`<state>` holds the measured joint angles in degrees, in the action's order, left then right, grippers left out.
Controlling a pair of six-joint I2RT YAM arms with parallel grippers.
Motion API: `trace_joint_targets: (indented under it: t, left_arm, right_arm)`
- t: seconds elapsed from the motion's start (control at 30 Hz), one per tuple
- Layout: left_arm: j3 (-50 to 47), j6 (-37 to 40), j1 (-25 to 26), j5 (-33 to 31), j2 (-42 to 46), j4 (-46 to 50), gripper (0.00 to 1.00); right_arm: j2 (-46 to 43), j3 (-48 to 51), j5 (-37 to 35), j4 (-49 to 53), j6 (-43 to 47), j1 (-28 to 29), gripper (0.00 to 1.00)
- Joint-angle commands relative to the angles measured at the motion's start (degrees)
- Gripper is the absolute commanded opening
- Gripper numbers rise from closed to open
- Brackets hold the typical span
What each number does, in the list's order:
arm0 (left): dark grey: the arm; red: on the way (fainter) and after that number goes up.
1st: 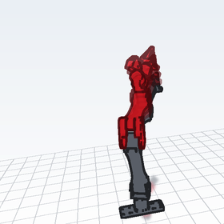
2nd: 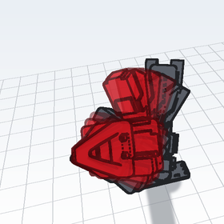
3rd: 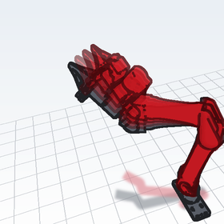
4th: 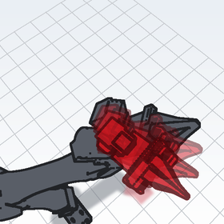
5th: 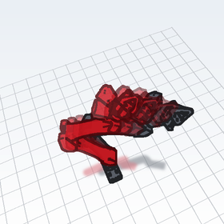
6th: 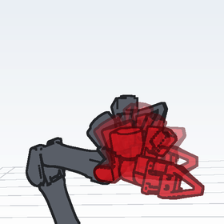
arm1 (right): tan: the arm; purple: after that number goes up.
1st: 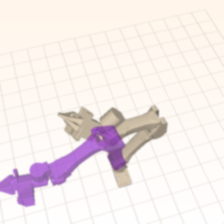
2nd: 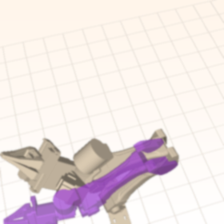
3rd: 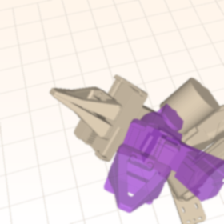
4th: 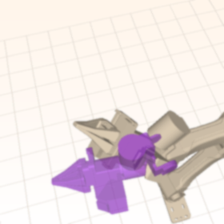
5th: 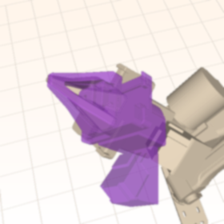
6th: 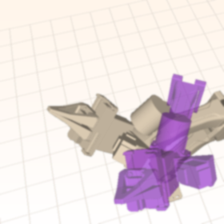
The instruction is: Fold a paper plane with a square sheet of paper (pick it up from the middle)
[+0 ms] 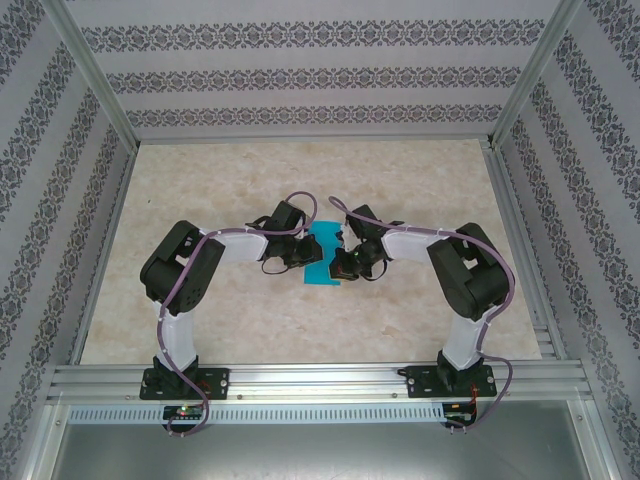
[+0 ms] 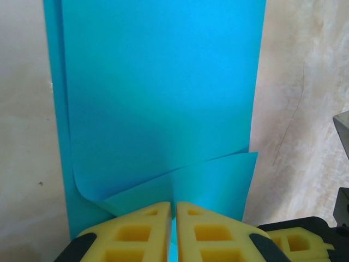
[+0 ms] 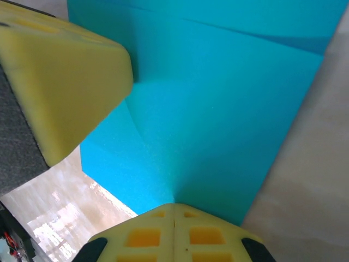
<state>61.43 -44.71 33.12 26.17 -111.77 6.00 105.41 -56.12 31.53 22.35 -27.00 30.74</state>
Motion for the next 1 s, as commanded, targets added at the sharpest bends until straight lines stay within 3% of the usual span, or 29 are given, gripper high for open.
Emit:
trace_joint_targets:
  t: [0.0, 0.5, 0.97]
  left_arm:
    - [-0.14, 3.37, 0.16, -2.79, -2.96, 4.13, 0.13]
    - [-0.42, 10.60, -8.49, -2.47, -3.57, 2.44, 0.14]
    - [8.39, 15.20, -9.58, -7.80, -2.86, 12.28, 0.14]
  right_arm:
    - [2.12, 2.50, -3.01, 1.69, 1.14, -0.02, 0.05]
    - [3.40, 9.52, -5.13, 2.66, 0.76, -3.32, 0.04]
    - [2.72, 8.33, -5.02, 3.32, 0.11, -3.19, 0.05]
